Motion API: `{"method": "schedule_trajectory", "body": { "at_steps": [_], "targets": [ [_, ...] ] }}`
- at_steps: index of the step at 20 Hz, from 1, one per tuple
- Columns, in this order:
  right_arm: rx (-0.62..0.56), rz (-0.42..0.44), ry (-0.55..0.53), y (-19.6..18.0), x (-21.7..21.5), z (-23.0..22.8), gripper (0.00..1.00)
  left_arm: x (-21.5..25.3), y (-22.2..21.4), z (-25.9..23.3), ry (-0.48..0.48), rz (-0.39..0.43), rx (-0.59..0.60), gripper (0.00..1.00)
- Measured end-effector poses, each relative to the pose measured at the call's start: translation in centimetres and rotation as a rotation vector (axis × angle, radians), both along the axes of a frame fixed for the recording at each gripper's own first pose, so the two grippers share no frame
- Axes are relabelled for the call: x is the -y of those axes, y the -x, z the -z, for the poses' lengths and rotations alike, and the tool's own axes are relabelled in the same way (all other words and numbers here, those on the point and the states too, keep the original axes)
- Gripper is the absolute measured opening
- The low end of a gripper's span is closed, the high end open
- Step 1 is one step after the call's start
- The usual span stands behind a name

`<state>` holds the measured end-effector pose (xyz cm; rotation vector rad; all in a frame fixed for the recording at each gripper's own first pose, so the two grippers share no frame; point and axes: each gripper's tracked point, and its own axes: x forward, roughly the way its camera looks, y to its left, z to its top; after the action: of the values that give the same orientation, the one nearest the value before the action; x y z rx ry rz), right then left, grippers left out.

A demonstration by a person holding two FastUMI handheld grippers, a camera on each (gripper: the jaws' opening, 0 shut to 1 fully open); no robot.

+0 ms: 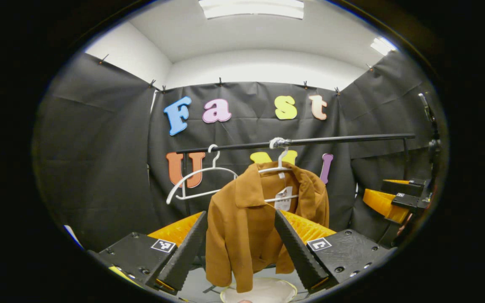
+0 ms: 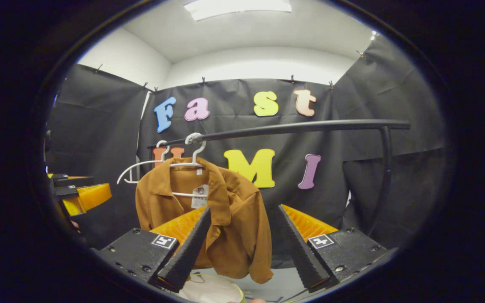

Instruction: Grasp the clothes on the hanger with both hands and then place them into the laundry hamper below.

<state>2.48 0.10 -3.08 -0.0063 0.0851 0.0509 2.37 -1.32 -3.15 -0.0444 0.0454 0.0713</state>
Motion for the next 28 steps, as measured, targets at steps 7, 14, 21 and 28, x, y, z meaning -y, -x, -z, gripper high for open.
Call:
{"method": "schedule_trajectory", "body": {
  "at_steps": [7, 14, 21, 28],
  "targets": [
    [-0.106, -0.013, 0.002, -4.2, 0.5, 5.5, 0.99, 3.0, -3.4, 3.7, -0.001, 0.024, -0.067, 1.00],
    [-0.260, -0.070, -0.031, -9.2, -1.5, 11.6, 1.00, 6.4, -7.6, 9.3, -0.002, 0.052, -0.202, 0.98],
    [-0.311, -0.170, -0.032, -12.4, -3.9, 15.4, 0.99, 6.1, -12.8, 11.8, -0.001, 0.014, -0.255, 0.98],
    [-0.351, -0.234, -0.063, -15.9, -5.6, 17.6, 0.99, 4.4, -15.9, 13.7, 0.021, -0.028, -0.297, 0.98]
  ]
}}
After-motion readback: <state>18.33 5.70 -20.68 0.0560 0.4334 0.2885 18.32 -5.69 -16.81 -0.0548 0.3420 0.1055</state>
